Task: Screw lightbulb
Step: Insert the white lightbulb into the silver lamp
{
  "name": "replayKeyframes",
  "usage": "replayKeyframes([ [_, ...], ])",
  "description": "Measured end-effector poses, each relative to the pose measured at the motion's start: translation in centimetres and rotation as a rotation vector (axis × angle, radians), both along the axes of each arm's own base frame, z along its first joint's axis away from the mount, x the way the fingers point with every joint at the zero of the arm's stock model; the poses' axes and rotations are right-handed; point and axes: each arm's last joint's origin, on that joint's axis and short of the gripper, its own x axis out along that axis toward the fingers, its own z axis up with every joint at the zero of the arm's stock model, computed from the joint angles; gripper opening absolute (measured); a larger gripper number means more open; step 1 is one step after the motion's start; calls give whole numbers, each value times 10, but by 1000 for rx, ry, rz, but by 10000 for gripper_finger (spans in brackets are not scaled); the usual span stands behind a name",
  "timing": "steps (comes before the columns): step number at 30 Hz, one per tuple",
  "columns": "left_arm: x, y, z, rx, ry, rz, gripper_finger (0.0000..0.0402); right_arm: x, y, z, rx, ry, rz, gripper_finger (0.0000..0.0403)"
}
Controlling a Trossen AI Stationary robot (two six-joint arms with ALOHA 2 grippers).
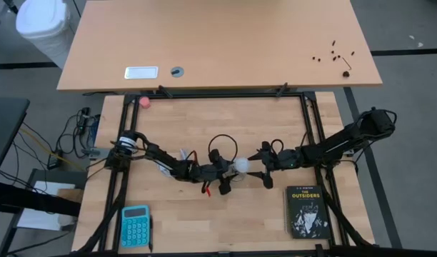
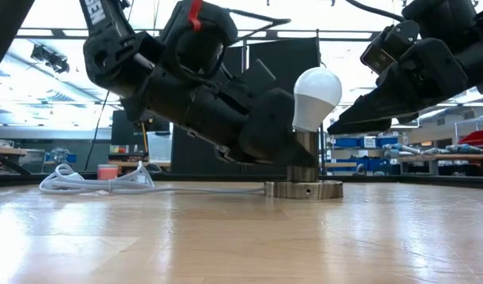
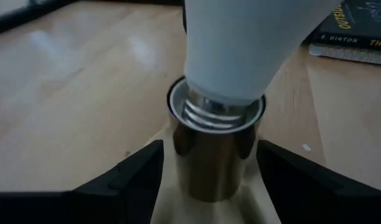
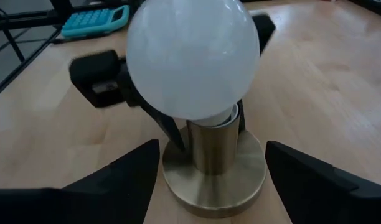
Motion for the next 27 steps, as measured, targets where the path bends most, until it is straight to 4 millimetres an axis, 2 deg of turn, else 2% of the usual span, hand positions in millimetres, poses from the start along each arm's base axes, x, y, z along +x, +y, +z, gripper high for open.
replayKeyframes([
  [14,-16,-26,38,87,17,32,264,-1,4,1,12,-6,14,279],
  [18,-21,-29,42,143,40,87,264,2,7,5,21,-37,23,271],
  [27,-20,-28,48,147,-12,136,264,4,7,7,11,-27,-13,254],
])
